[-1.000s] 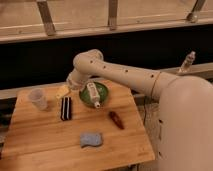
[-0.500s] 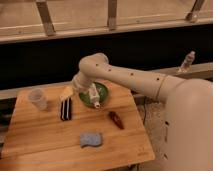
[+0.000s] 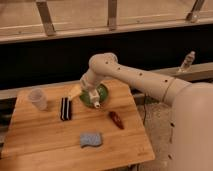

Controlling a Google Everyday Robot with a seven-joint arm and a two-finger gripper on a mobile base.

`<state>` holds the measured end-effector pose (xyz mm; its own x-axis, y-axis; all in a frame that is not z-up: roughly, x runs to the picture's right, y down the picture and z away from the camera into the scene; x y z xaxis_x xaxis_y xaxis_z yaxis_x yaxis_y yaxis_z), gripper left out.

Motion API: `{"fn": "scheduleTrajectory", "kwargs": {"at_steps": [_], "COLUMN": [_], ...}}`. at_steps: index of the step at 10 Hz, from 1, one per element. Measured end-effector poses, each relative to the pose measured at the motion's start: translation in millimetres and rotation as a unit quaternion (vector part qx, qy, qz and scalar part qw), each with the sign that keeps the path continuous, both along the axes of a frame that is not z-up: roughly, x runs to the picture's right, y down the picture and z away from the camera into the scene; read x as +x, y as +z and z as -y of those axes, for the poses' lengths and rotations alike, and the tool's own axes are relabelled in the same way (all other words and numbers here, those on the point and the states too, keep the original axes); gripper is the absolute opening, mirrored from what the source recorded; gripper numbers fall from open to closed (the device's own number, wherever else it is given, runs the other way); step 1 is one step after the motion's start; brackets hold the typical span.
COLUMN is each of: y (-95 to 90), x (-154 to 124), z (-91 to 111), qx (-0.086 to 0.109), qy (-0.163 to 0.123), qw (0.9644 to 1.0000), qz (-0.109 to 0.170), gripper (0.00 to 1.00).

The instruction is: Pick up the ceramic cup

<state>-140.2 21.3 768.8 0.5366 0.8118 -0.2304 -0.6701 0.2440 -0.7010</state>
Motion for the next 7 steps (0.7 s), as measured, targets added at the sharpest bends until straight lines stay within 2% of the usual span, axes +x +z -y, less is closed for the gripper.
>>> {"fn": "scheduleTrajectory", "kwargs": {"at_steps": [1, 4, 7], "y": [3.2, 20.1, 25.3], "x": [-8.4, -62.8, -84.8], "z": [11.0, 53.0, 66.3], "qx": [0.000, 0.000, 0.000], "qy": [-0.011, -0.054, -0.071], "qw": [0.9999, 0.9982, 0.9970], "qz": [0.006, 0.026, 0.033], "gripper": [0.80, 0.80, 0.80]}}
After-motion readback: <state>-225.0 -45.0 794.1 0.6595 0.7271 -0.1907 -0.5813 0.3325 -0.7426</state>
